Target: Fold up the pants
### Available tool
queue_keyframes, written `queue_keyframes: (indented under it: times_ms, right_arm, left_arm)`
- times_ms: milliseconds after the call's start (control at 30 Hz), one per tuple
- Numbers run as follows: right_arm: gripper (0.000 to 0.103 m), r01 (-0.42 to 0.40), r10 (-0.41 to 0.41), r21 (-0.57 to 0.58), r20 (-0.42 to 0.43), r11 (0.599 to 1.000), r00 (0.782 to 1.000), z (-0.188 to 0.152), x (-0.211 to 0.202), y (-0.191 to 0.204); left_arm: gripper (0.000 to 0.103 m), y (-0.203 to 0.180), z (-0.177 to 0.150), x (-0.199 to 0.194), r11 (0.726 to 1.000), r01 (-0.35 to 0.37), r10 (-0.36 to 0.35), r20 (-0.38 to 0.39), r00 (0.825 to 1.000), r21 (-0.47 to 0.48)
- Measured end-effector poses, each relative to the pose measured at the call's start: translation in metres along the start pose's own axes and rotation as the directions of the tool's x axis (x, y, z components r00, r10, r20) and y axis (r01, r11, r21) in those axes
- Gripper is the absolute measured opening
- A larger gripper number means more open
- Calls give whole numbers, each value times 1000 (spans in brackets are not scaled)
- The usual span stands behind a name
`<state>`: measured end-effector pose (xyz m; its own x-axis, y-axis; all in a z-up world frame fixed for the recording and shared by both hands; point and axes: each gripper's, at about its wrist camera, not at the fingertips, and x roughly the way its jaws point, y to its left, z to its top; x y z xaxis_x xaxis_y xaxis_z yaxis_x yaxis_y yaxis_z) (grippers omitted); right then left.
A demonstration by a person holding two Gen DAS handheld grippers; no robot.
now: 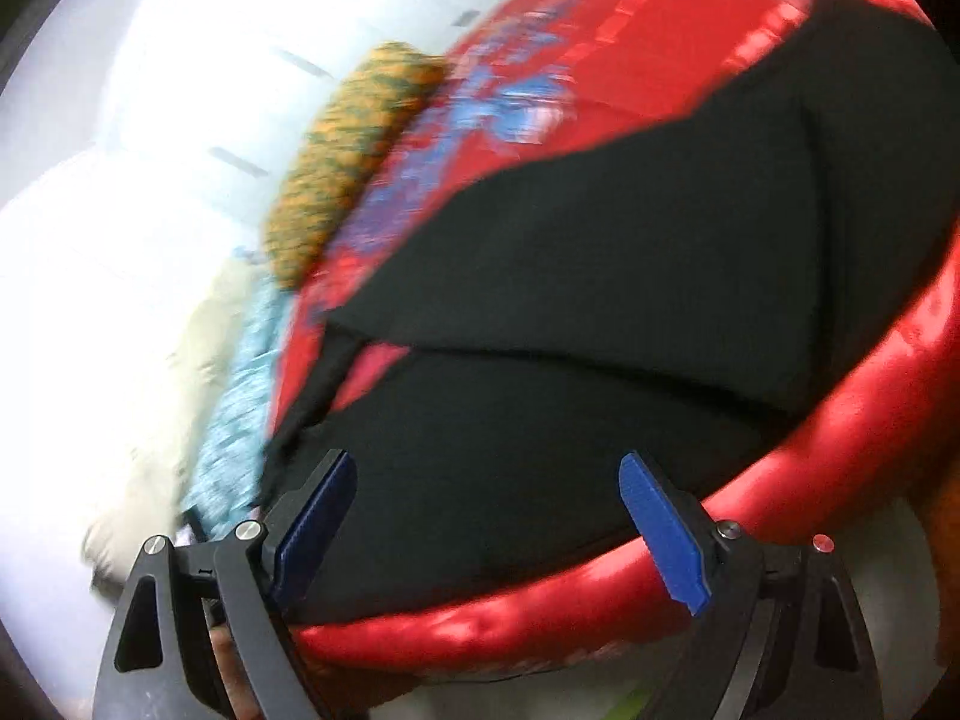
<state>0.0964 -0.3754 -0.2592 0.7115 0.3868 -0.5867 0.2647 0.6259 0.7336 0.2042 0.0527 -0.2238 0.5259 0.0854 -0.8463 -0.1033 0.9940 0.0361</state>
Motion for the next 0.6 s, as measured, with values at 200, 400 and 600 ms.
queue_keyframes:
  times_ms: [200, 400, 600]
  right_arm:
    - [80, 74, -80, 47, 155, 996, 985, 16, -23, -21]
    - [78, 37, -52, 100, 153, 994, 987, 27, -26, -32]
    - [14, 30, -41, 114, 92, 993, 995, 42, -38, -43]
  left_arm:
    - [103, 0, 2, 2, 1000, -1, 1, 2, 1000, -6]
    - [103, 0, 0, 2, 1000, -5, 5, 8, 1000, -5]
    - [102, -6, 13, 2, 1000, 15, -14, -79, 997, 2]
